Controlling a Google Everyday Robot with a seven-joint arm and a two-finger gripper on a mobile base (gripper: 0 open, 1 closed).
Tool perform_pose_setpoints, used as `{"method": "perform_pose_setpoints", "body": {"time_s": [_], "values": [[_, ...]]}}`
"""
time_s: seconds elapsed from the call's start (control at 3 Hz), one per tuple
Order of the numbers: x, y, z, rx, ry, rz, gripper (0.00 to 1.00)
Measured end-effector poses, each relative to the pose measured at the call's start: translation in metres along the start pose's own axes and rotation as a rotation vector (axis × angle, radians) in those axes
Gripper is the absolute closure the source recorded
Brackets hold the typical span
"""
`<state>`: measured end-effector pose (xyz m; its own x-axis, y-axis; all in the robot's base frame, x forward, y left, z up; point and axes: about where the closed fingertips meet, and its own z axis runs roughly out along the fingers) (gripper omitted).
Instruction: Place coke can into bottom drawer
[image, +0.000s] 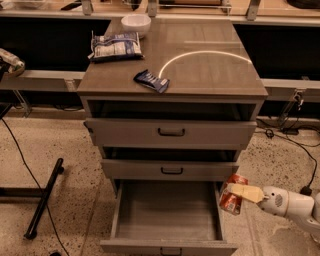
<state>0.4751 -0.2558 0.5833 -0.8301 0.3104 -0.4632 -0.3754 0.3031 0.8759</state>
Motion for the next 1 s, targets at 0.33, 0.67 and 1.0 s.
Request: {"method": "perform_pose_setpoints", "body": {"time_s": [0.33,0.67,1.0], "values": [[0.005,-0.014,0.017,-0.009,0.040,0.023,1.00],[0.012,-0.062,0.042,0.002,0.088,0.082,1.00],[0.026,-0.136,0.075,0.024,0.129,0.171,1.00]]}}
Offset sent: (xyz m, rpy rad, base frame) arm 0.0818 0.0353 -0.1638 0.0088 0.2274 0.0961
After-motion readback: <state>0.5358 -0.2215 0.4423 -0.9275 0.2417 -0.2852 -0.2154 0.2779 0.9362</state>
